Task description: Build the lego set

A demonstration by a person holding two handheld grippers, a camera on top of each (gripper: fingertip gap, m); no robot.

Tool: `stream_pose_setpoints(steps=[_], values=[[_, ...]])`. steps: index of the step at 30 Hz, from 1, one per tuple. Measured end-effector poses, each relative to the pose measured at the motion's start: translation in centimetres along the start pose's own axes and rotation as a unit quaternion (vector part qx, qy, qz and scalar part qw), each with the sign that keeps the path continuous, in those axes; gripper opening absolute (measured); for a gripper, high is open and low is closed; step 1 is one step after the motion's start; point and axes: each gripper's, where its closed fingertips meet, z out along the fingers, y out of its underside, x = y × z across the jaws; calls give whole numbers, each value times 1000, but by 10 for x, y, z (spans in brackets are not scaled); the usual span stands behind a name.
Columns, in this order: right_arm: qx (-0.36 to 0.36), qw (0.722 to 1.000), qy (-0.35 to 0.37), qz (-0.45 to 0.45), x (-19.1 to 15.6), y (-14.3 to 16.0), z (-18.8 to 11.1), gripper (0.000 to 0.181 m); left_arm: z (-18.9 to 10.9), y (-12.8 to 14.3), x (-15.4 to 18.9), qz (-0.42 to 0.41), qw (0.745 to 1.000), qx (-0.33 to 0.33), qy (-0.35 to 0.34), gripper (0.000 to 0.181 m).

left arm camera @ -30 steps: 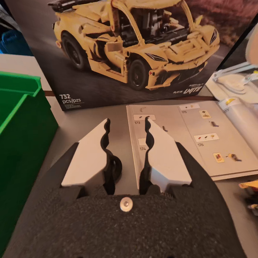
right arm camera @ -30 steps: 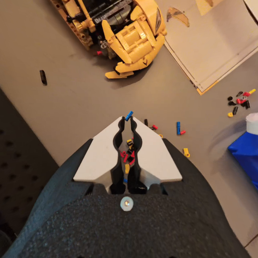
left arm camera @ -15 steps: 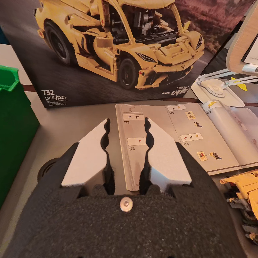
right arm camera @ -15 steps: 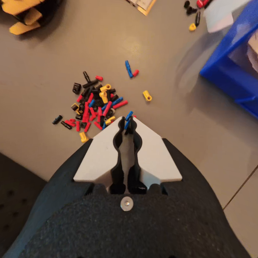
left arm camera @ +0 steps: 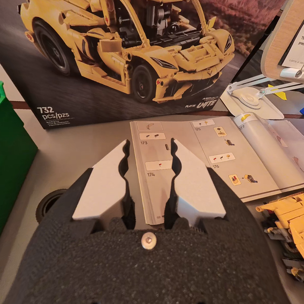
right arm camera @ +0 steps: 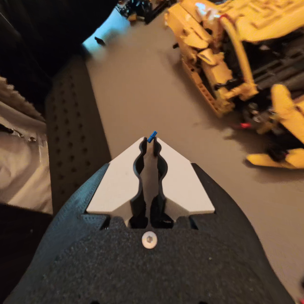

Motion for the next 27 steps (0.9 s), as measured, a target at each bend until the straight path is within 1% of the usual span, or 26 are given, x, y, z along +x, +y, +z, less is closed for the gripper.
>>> stream_pose_setpoints(steps=[2,4,6,8,11,12,13,14,16,17,18,20,21,22,24,25,27], values=[[-24,999,21,-10,-3,3,11,7,0,0,1,1,1000,0,1,50],[-34,999,27,-19,-9,4,15,7,1,0,1,2,1000,-1,2,50],[-54,997,34,-31,-13,11,19,7,2,1,2,1,1000,-2,3,50],[-82,994,54,-50,-9,21,21,7,2,2,3,3,1000,-5,4,50],[-70,995,53,-41,-8,20,20,9,2,2,2,5,1000,-4,2,50],[-62,997,38,-29,-10,19,18,17,1,1,2,4,1000,-4,2,50],[-50,998,26,-16,-11,17,12,23,1,1,2,3,1000,-3,3,50],[-32,999,25,-5,-8,15,1,24,1,1,2,2,1000,-3,3,50],[6,999,44,16,11,14,-34,24,1,2,1,-1,1000,-4,5,50],[16,997,70,31,27,18,-55,24,1,2,2,-2,1000,-4,5,50],[18,993,103,47,45,26,-78,23,2,2,2,-3,1000,-4,6,50],[-11,979,190,72,85,57,-122,20,2,3,4,-1,1000,-7,9,50],[-36,969,230,83,101,76,-139,19,3,3,4,0,1000,-8,9,50],[-50,961,252,97,111,90,-152,17,3,3,5,2,1000,-8,8,50],[-38,959,252,125,116,101,-159,16,3,3,5,4,1000,-8,8,50],[-25,959,248,135,116,102,-158,15,2,3,5,4,1000,-8,8,50],[-29,954,262,141,121,110,-157,14,2,2,4,3,1000,-6,6,50]])
